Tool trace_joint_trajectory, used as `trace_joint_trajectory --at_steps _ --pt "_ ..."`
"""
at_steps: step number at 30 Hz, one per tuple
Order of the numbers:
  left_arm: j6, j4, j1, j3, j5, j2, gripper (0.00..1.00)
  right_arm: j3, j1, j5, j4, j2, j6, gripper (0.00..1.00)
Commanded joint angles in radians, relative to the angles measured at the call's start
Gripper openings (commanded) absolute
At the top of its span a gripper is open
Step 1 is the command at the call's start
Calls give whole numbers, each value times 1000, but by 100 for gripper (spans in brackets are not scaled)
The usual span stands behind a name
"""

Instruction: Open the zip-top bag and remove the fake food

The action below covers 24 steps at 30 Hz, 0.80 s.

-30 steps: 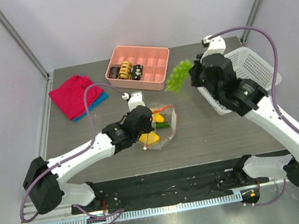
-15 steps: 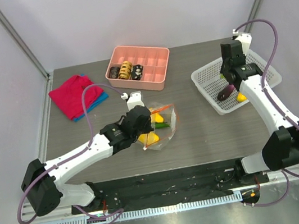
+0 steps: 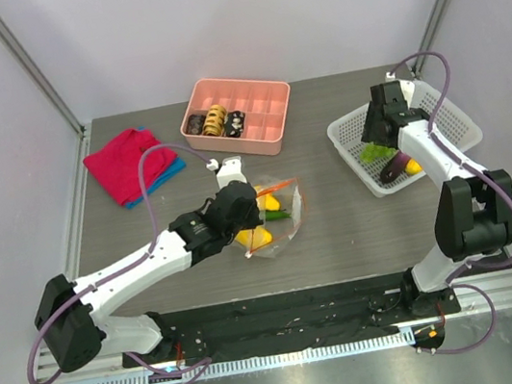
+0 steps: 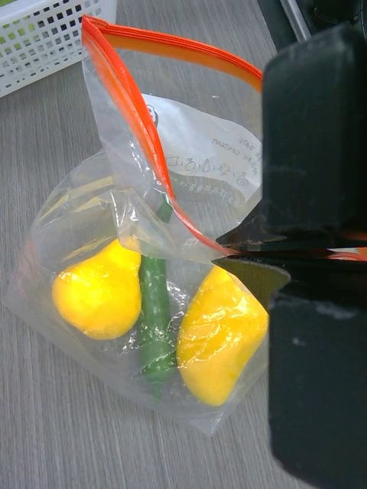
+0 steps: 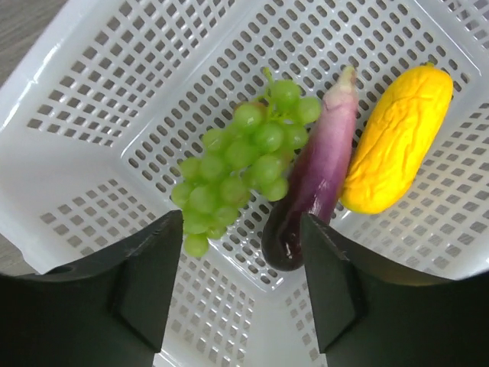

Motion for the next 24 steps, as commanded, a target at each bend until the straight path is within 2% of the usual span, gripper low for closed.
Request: trace_joint_trajectory --at_steps 1,3,6,11,13,14,18,24 --pt "12 25 4 16 6 -32 0 71 54 39 -48 -74 -26 70" --pt "12 28 4 18 11 -30 0 76 105 73 -71 -109 -35 70" --pt "12 26 4 21 19 -30 0 44 243 78 -101 -218 -46 68" --pt "15 28 4 12 14 -45 0 -73 493 -105 -133 -392 -9 58" --pt "13 31 4 7 14 -50 0 -94 562 -145 -160 -416 20 53" --pt "12 32 4 4 14 -52 0 -93 640 -163 -170 -423 43 49" --pt "3 42 4 -11 16 -61 0 -85 812 -151 -194 -433 107 46" --pt "-22 63 3 -16 46 -41 0 -116 874 -212 -47 -358 161 41"
